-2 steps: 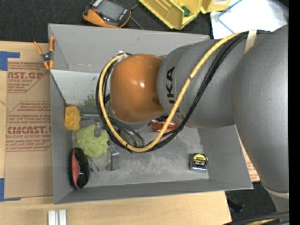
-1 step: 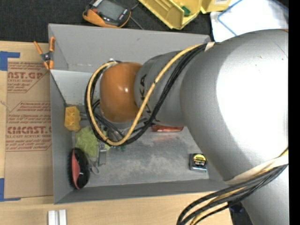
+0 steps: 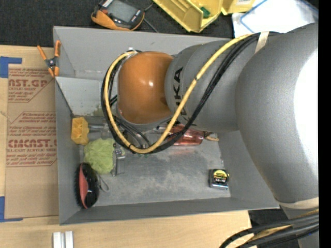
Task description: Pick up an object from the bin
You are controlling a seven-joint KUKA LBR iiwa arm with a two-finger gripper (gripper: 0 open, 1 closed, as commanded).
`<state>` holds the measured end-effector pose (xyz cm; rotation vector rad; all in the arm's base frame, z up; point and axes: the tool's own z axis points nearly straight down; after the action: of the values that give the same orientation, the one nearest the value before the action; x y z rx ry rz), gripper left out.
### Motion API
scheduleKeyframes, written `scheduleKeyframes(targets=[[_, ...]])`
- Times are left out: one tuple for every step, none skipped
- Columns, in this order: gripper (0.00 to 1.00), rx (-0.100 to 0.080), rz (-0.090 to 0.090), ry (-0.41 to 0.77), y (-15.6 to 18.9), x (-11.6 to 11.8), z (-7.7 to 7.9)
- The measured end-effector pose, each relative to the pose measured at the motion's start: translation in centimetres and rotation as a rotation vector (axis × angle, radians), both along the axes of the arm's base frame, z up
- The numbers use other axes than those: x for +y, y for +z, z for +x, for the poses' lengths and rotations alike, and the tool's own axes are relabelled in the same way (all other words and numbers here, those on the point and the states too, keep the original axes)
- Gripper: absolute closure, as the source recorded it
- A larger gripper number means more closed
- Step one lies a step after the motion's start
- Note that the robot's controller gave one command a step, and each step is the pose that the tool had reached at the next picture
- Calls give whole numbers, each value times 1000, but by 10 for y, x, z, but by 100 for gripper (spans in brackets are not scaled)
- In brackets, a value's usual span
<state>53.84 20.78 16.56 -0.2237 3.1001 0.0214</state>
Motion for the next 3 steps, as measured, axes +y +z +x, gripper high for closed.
scheduleKeyframes(targets=[[0,17,-6,-18,13,1,3],[0,4,-1,19,26,-6,15],[0,-9,-6,290,-96,-11,8]])
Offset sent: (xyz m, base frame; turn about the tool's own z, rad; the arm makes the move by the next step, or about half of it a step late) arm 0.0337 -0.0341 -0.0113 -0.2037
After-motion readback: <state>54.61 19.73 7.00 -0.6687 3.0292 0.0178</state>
